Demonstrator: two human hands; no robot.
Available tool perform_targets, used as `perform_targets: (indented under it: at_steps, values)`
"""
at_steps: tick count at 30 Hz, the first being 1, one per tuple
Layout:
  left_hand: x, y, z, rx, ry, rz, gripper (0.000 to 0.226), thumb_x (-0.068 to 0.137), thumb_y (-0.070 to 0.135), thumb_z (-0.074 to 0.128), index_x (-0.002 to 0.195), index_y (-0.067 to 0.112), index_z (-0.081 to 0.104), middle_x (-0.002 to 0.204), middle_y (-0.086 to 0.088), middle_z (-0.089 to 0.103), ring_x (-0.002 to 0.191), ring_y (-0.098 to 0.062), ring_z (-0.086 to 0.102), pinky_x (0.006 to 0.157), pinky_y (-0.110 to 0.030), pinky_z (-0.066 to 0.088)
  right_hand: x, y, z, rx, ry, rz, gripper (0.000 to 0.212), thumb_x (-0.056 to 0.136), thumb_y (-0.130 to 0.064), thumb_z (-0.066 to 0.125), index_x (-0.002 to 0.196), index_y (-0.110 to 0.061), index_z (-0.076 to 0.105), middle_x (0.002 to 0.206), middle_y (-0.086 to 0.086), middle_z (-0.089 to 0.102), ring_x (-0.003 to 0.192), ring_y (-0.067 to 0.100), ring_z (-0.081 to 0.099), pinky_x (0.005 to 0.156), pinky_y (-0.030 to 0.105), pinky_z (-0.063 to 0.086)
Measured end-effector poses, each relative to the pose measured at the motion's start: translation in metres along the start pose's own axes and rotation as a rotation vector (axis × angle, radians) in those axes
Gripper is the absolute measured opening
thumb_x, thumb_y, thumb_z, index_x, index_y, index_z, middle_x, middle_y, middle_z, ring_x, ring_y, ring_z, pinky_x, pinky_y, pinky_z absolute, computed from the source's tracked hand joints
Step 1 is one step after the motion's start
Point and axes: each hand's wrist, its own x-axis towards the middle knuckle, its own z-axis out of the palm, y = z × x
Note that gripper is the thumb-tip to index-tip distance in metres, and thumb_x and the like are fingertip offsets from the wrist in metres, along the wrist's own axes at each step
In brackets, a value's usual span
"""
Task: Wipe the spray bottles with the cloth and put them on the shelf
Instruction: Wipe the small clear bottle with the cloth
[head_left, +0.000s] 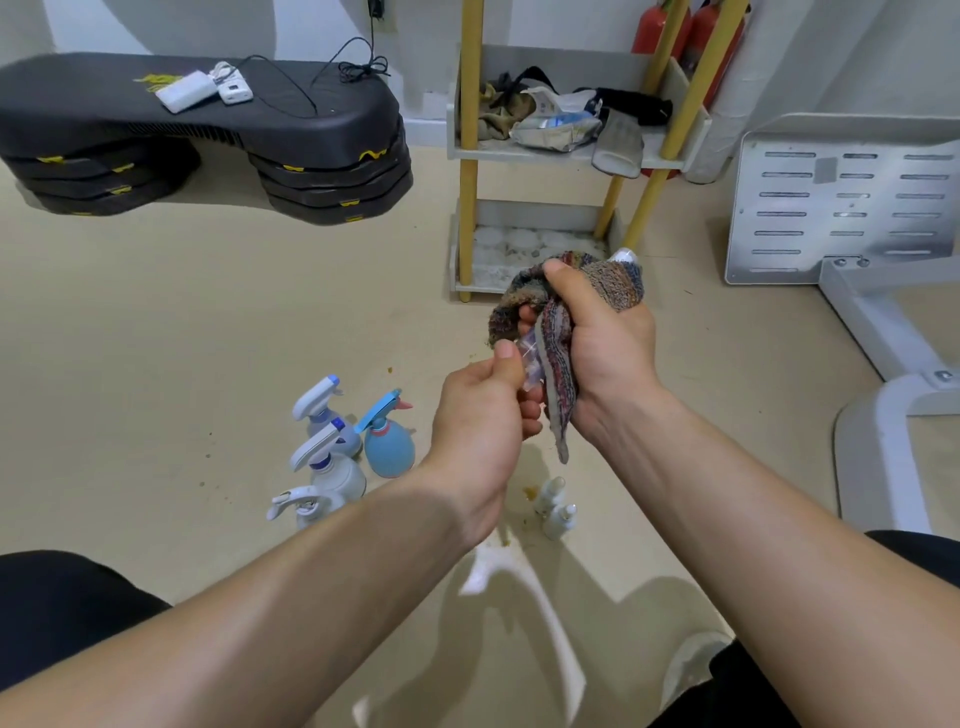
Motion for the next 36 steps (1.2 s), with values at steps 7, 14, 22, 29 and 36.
perform_targets:
  at_steps: [7,14,22,29,36]
  values:
    - [-0.001,0.012,-0.002,0.027,0.04,-0.209,0.048,0.106,0.04,0.027,0.068,0.016,0.041,0.044,0.005,0.03,0.04,-0.012,0.018,0.044,-0.022,0.015,0.004,0.004,0.003,-0.003,-0.119,-0.019,0.023,0.088,-0.02,0.078,0.094,-0.003,0.063,0.082,0.02,0.058,0.07,0.031,0.056,0.069,0.042,0.05]
    - [-0.001,0.001,-0.006,0.123,-0.009,0.041,0.028,0.106,0.038,0.044,0.106,0.014,0.058,0.065,-0.001,0.059,0.055,-0.015,0.052,0.065,-0.034,0.046,0.014,0.005,-0.002,0.016,0.072,-0.064,0.024,0.09,-0.025,0.076,0.079,-0.008,0.063,0.073,0.014,0.067,0.065,0.029,0.068,0.071,0.051,0.06]
    - [0.014,-0.012,-0.009,0.249,0.14,0.081,0.049,0.103,0.055,0.03,0.091,0.015,0.058,0.06,0.009,0.045,0.058,-0.017,0.04,0.065,-0.035,0.037,0.01,0.015,0.0,0.052,0.046,0.012,0.023,0.088,-0.023,0.077,0.082,-0.006,0.064,0.084,0.022,0.067,0.078,0.041,0.069,0.082,0.068,0.055]
    - [0.01,0.009,-0.012,0.122,0.049,-0.288,0.055,0.1,0.055,0.028,0.058,0.022,0.033,0.045,0.007,0.026,0.039,-0.014,0.018,0.044,-0.024,0.014,0.01,0.014,-0.001,0.001,-0.101,-0.069,0.022,0.089,-0.024,0.076,0.091,-0.005,0.065,0.082,0.018,0.059,0.074,0.029,0.058,0.071,0.044,0.051]
    - [0.005,-0.002,-0.009,0.3,-0.053,0.233,0.021,0.106,0.037,0.042,0.116,0.02,0.05,0.084,-0.004,0.057,0.065,-0.015,0.055,0.058,-0.031,0.05,0.024,0.013,-0.012,-0.066,0.179,-0.064,0.034,0.079,-0.039,0.079,0.074,-0.008,0.066,0.073,0.013,0.072,0.075,0.038,0.074,0.073,0.06,0.06]
